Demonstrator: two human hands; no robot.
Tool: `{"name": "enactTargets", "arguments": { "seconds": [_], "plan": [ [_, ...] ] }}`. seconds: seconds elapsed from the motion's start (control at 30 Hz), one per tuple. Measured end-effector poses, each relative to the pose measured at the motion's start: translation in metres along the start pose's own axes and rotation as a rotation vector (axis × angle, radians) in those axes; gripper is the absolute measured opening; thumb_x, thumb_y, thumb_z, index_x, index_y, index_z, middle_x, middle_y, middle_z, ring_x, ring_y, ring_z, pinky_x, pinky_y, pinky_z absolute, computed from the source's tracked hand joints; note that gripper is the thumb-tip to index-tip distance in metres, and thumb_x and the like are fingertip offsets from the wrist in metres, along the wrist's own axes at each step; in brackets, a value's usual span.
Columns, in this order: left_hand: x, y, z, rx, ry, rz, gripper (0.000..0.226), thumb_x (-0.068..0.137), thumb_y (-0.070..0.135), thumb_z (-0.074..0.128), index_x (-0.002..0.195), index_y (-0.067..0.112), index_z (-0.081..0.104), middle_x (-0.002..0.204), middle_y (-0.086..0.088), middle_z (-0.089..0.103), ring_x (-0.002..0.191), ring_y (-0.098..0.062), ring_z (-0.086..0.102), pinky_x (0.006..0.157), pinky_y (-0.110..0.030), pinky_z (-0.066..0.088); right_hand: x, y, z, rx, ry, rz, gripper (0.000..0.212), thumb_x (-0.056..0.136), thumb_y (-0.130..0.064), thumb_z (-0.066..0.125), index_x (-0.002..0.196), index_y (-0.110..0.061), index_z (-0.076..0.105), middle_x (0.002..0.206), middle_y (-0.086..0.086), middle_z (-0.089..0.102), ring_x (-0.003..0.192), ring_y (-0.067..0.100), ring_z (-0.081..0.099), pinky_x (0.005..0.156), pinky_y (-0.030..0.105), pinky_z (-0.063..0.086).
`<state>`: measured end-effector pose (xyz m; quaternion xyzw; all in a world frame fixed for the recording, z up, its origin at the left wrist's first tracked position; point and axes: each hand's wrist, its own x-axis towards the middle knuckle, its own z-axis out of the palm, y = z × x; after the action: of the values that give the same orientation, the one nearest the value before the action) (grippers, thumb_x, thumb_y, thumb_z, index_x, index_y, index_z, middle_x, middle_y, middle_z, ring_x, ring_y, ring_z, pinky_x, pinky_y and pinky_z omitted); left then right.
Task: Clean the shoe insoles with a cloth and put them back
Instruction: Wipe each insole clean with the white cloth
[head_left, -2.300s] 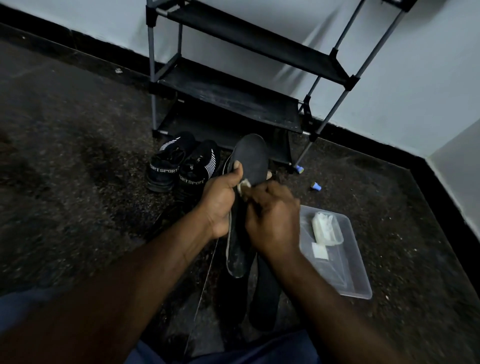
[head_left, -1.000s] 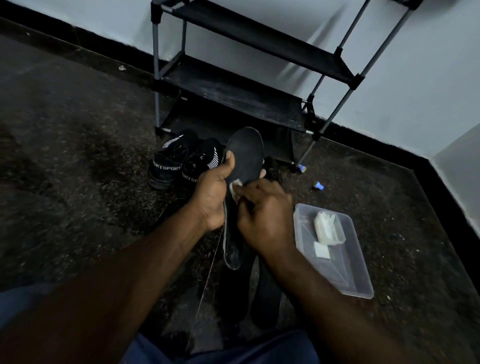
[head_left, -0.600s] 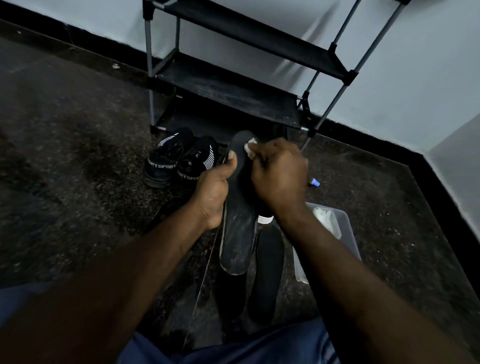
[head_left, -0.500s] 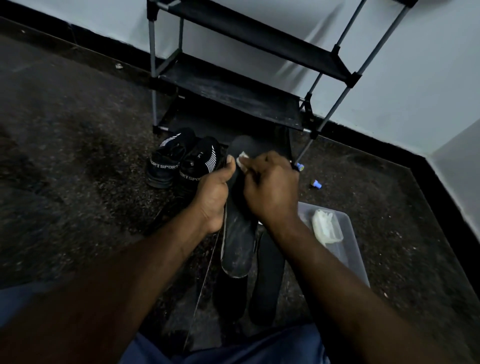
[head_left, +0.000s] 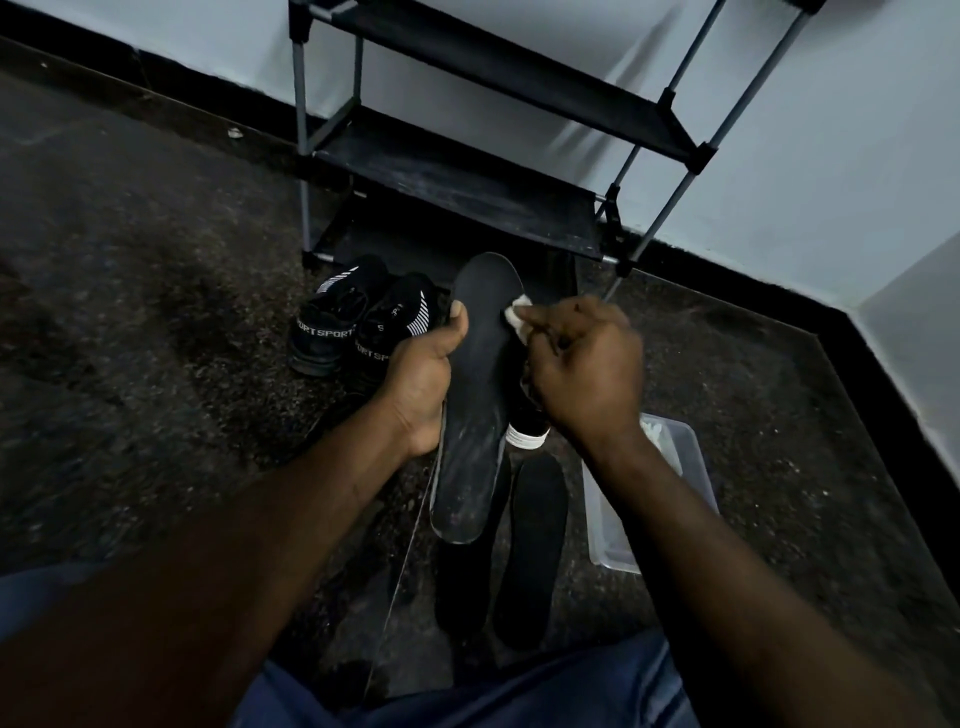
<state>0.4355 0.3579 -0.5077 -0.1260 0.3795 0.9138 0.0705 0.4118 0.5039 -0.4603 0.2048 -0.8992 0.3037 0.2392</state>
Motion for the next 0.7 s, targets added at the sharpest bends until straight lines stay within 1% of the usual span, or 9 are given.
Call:
{"name": "enactTargets", "arguments": {
  "seconds": [0.07,0.13,0.23,0.3,0.37,0.43,0.5,0.6,0.7],
  "plan": [
    [0.0,-0.002,-0.001,-0.017,-0.007,0.005,0.055,0.105,0.051,0.048,0.134,0.009,0.066,0.129,-0.016,0.07,0.119,-0.032,0.068,0.103,-0.046,0.053,-0.001,0.002,0.008,-0.027,-0.051,-0.016,0.033,0.085,-0.028,0.056,0.106,-0.029,0.081,0.091,-0.005,0.066,0.088,0.025,0.064,0.077,0.047,0.054],
    [-0.002,0.0,-0.002,-0.03,-0.02,-0.018,0.06,0.105,0.055,0.045,0.136,0.007,0.064,0.132,-0.018,0.069,0.123,-0.034,0.065,0.106,-0.047,0.051,-0.012,0.004,0.014,-0.012,-0.094,-0.039,0.032,0.084,-0.027,0.057,0.106,-0.029,0.08,0.09,-0.007,0.063,0.088,0.024,0.063,0.076,0.047,0.053],
    [-0.003,0.004,-0.004,-0.043,-0.084,-0.065,0.072,0.104,0.06,0.038,0.14,0.001,0.059,0.137,-0.021,0.064,0.126,-0.033,0.064,0.102,-0.042,0.054,-0.035,0.006,0.019,0.021,-0.157,-0.088,0.033,0.083,-0.027,0.058,0.107,-0.032,0.081,0.09,-0.011,0.061,0.089,0.021,0.062,0.078,0.047,0.052],
    [-0.003,0.005,-0.005,-0.048,-0.097,-0.086,0.072,0.105,0.06,0.033,0.135,0.0,0.062,0.135,-0.021,0.066,0.121,-0.029,0.066,0.101,-0.039,0.055,-0.043,0.006,0.019,0.054,-0.198,-0.101,0.03,0.084,-0.027,0.061,0.105,-0.034,0.081,0.09,-0.013,0.063,0.089,0.019,0.063,0.079,0.045,0.052],
    [-0.003,0.005,-0.005,-0.044,-0.113,-0.097,0.073,0.106,0.059,0.03,0.136,0.0,0.061,0.136,-0.021,0.065,0.123,-0.028,0.065,0.104,-0.04,0.053,-0.045,0.009,0.015,0.152,-0.221,-0.082,0.023,0.085,-0.02,0.07,0.1,-0.031,0.083,0.087,-0.015,0.066,0.087,0.013,0.065,0.08,0.039,0.054],
    [-0.003,0.008,-0.005,-0.014,-0.135,-0.082,0.075,0.106,0.06,0.028,0.141,0.0,0.057,0.14,-0.019,0.063,0.13,-0.03,0.061,0.104,-0.042,0.054,-0.046,0.008,0.006,0.371,-0.206,0.061,0.016,0.084,-0.014,0.079,0.095,-0.024,0.085,0.087,-0.01,0.071,0.087,0.011,0.068,0.08,0.033,0.055],
    [-0.003,0.013,-0.004,-0.002,-0.136,-0.039,0.073,0.107,0.059,0.027,0.138,0.0,0.059,0.138,-0.017,0.065,0.13,-0.029,0.062,0.103,-0.041,0.055,-0.047,0.007,-0.003,0.59,-0.15,0.263,0.012,0.084,-0.015,0.08,0.095,-0.019,0.084,0.09,0.0,0.074,0.09,0.018,0.072,0.082,0.032,0.056],
    [-0.003,0.015,-0.004,-0.025,-0.118,0.001,0.07,0.108,0.058,0.025,0.125,0.004,0.066,0.13,-0.015,0.07,0.127,-0.031,0.064,0.107,-0.043,0.051,-0.057,0.009,-0.004,0.686,-0.175,0.436,0.015,0.089,-0.003,0.076,0.099,-0.012,0.083,0.098,0.003,0.078,0.096,0.016,0.074,0.087,0.031,0.057],
    [-0.003,0.013,-0.005,-0.068,-0.123,0.01,0.071,0.108,0.058,0.024,0.132,0.002,0.061,0.138,-0.015,0.065,0.126,-0.032,0.064,0.107,-0.044,0.051,-0.068,0.004,0.002,0.759,-0.301,0.51,0.02,0.091,0.0,0.072,0.103,-0.013,0.081,0.106,-0.001,0.08,0.102,0.013,0.074,0.088,0.027,0.056]
  ]
}}
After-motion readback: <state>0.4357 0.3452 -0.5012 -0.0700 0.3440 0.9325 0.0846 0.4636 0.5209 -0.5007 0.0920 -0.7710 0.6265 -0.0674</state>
